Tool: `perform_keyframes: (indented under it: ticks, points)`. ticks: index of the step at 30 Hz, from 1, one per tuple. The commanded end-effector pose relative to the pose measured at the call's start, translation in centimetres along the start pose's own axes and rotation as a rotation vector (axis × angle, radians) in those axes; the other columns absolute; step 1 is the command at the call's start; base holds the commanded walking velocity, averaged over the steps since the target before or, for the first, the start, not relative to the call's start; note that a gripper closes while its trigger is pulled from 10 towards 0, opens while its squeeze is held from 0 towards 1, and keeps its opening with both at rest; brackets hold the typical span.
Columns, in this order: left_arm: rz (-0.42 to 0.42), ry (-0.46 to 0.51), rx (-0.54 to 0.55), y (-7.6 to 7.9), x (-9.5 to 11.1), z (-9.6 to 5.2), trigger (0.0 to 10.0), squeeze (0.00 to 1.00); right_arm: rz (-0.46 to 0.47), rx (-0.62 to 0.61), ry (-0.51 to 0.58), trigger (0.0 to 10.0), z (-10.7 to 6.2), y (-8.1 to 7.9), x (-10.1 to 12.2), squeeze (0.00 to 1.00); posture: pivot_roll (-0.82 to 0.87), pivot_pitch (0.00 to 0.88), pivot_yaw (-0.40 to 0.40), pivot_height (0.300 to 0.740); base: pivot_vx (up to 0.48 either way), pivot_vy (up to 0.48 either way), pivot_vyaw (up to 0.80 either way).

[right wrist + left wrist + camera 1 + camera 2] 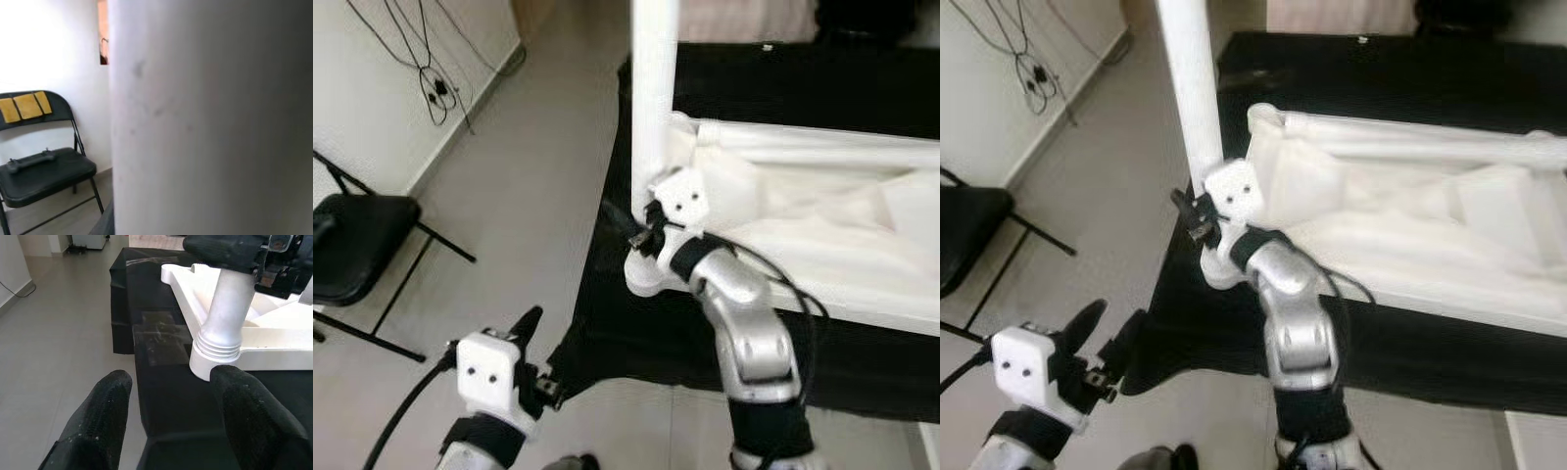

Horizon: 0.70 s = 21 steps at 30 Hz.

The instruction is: Building children table

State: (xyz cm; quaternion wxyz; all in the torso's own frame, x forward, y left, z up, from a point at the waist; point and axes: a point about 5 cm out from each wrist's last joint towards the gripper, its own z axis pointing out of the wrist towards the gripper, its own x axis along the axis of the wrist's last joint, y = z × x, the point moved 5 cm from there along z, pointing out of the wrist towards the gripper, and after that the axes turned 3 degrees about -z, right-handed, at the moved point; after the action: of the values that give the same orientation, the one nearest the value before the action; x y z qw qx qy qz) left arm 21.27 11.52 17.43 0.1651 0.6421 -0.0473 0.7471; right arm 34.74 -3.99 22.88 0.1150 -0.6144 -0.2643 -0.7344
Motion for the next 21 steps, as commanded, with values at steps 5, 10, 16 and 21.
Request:
perform_keyframes:
  ticks: [5,10,16,21]
  points:
    - [-0.005,-0.022,0.009,-0.3,-0.7,0.0,10.0,0.00,0.072,-0.002,-0.147,3.3,1.1,-1.5,-3.7,0.00,0.08,0.218,0.013,0.740,0.000,0.000,0.00]
    - [0.000,-0.016,0.022,-0.4,-0.6,0.0,10.0,0.00,0.126,0.098,-0.123,10.0,1.4,-3.0,-2.3,1.00,0.08,0.222,0.007,0.740,0.000,0.000,0.00]
    - [-0.003,-0.018,0.015,-0.2,-0.6,0.0,10.0,0.00,0.146,0.322,0.071,10.0,3.1,-3.1,2.1,1.00,0.08,0.225,0.002,0.740,0.000,0.000,0.00]
    - [-0.006,-0.018,0.013,0.0,-0.6,-0.1,10.0,0.00,-0.035,0.649,0.110,10.0,2.8,-4.3,2.6,1.00,0.08,0.227,-0.003,0.740,0.000,0.000,0.00]
